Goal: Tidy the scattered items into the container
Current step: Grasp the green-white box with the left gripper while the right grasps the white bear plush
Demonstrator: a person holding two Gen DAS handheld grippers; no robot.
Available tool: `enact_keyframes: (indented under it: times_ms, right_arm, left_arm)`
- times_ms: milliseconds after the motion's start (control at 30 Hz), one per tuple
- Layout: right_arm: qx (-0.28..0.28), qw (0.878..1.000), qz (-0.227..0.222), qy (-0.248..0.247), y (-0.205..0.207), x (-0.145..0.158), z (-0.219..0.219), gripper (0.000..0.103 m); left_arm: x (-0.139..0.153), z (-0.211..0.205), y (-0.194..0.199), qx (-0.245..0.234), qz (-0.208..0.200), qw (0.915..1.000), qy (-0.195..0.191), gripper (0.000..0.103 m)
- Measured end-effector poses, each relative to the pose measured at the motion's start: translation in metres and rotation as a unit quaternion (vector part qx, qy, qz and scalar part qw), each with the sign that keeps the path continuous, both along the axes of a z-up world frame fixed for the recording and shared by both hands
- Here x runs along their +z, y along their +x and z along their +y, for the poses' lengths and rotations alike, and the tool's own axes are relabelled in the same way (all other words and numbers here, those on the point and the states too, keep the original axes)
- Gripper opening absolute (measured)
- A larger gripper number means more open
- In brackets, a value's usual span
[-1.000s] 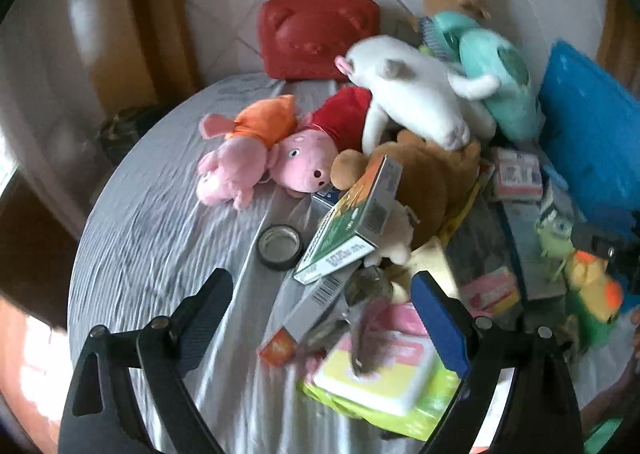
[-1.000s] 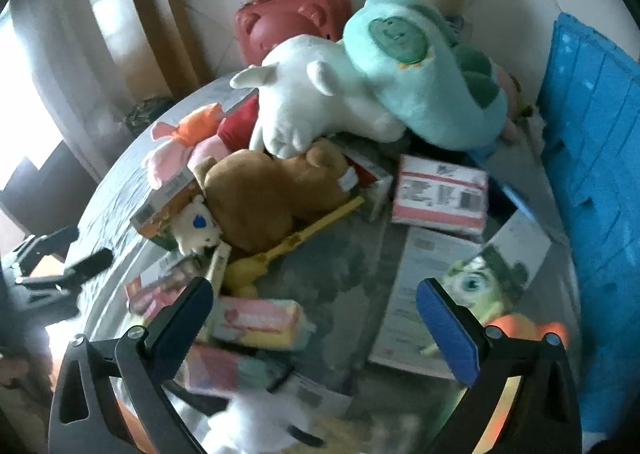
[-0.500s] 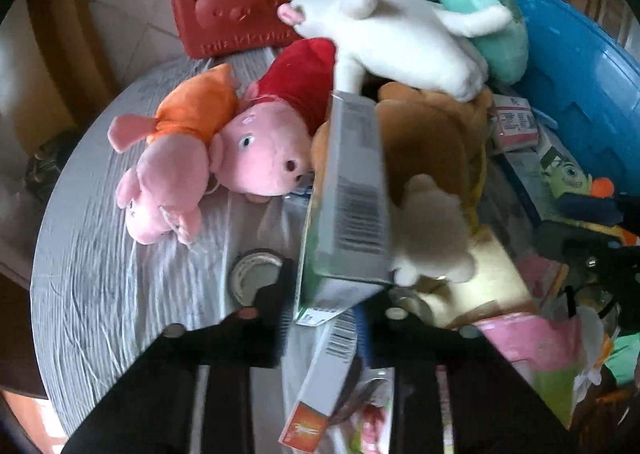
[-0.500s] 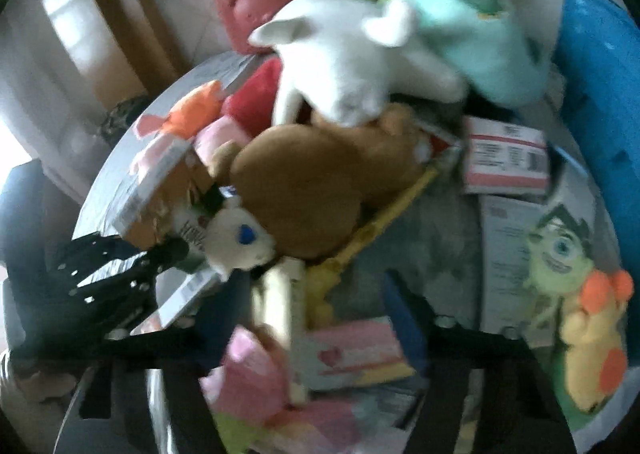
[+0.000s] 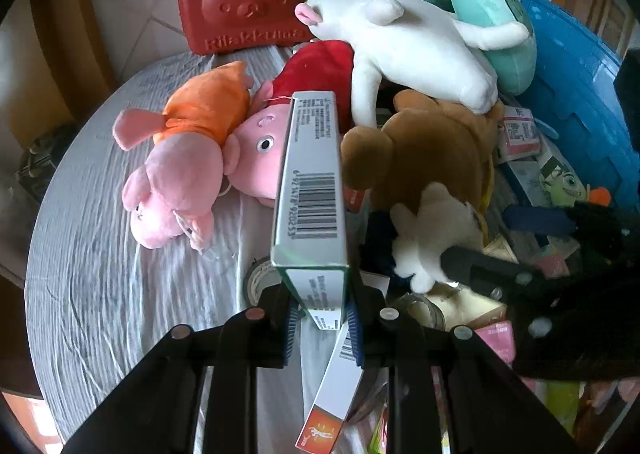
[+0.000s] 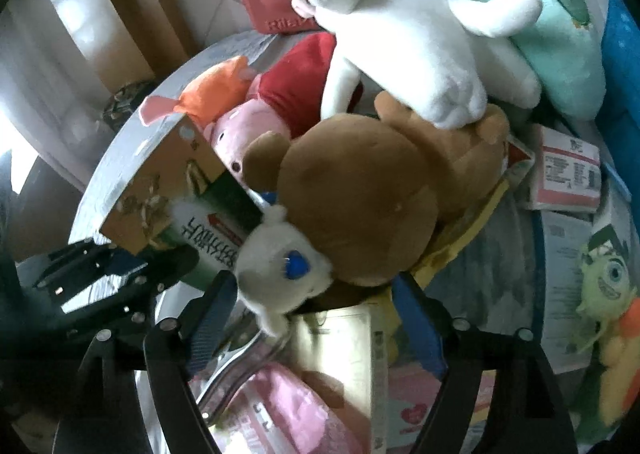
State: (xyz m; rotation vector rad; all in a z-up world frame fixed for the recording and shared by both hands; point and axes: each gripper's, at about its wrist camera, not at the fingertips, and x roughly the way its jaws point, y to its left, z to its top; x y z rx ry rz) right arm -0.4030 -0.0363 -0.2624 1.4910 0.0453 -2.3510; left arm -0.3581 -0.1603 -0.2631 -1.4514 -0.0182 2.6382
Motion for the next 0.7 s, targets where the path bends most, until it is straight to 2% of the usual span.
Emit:
enact_keyframes:
  times_ms: [167,400,533,700]
  right_arm:
    - [-0.001,1.0,-0.013,-0.012,-0.012,-0.012,-0.001,0.066]
    - [-0.001,1.0,-0.016,-0.016,-0.021,-0.017,-0.001,0.064]
    - [0.007,1.0,-0.009,-0.024,-0.014,-0.009,0.0,0.039]
    - [0.008,1.0,0.011,-0.021,-0.007,0.009,0.002,0.039]
  left_arm:
    - [-0.001,0.0,-0.006,0.0,-0.001,1.0,-0.001,0.021]
    - [-0.003,0.001,-0.015,0.003,0.004,1.0,-0.002,0.021]
    - [0.004,0.0,-0.011,0.001,0.013,0.9999,-0.002,0.019]
    - [0.031,-0.008,0.001,0.005,0.043,0.999,0.001,0.02]
